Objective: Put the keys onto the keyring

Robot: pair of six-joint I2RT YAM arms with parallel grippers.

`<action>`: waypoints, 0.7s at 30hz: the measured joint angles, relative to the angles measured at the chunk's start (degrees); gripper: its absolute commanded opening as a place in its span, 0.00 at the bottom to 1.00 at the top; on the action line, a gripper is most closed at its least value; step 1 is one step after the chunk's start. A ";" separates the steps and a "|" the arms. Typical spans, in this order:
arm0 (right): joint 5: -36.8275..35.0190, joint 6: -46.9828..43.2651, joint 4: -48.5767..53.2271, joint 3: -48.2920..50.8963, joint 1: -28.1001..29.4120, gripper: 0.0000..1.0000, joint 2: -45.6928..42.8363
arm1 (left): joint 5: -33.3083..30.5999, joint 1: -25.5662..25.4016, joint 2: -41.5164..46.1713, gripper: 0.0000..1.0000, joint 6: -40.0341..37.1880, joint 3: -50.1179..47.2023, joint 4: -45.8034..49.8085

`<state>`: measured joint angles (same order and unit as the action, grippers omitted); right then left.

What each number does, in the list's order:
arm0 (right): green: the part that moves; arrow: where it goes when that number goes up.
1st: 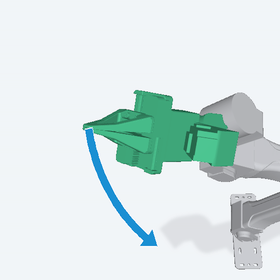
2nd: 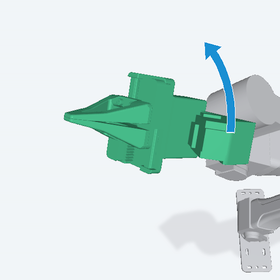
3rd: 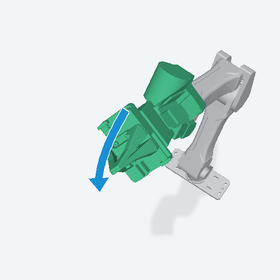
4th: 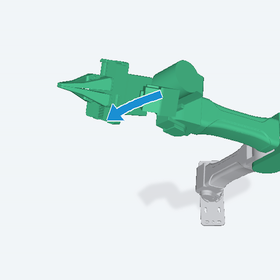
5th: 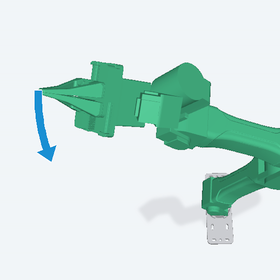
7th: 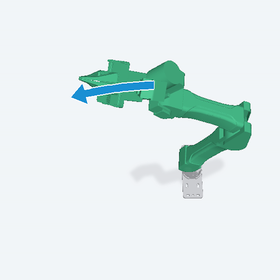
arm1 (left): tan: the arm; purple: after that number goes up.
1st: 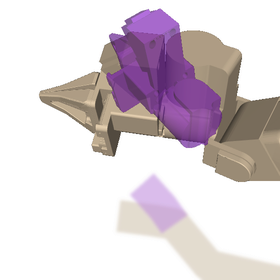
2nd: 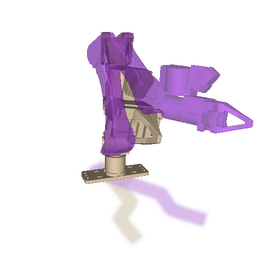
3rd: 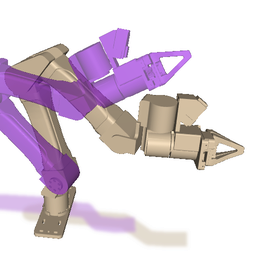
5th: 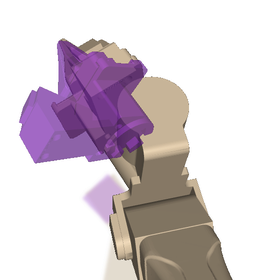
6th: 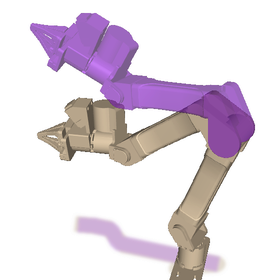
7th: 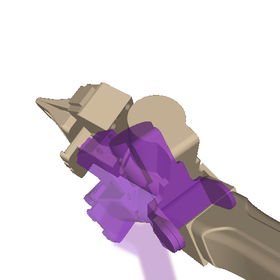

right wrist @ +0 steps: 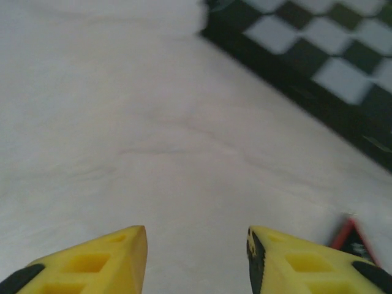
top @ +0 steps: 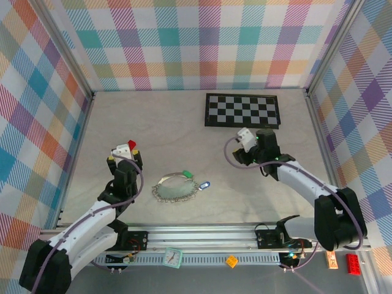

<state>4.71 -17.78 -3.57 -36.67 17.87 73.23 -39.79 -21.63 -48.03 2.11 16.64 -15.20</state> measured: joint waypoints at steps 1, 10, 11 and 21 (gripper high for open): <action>-1.09 1.20 -4.46 2.36 -2.03 0.46 0.48 | 1.36 1.79 -1.64 0.74 -0.31 0.00 -1.31; 0.35 5.57 -22.29 9.66 -11.98 0.49 2.51 | 11.13 9.25 -19.93 0.75 -2.29 -0.04 -15.30; 0.76 6.14 -23.93 10.71 -12.33 0.49 1.73 | 11.78 9.35 -21.66 0.75 -2.67 0.02 -16.52; 3.34 9.70 -33.38 13.25 -14.88 0.47 6.58 | 19.32 11.65 -39.85 0.76 -5.14 2.89 -33.53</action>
<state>8.05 -8.08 -36.95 -23.42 2.98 79.81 -20.47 -9.98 -87.88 -3.03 19.53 -48.73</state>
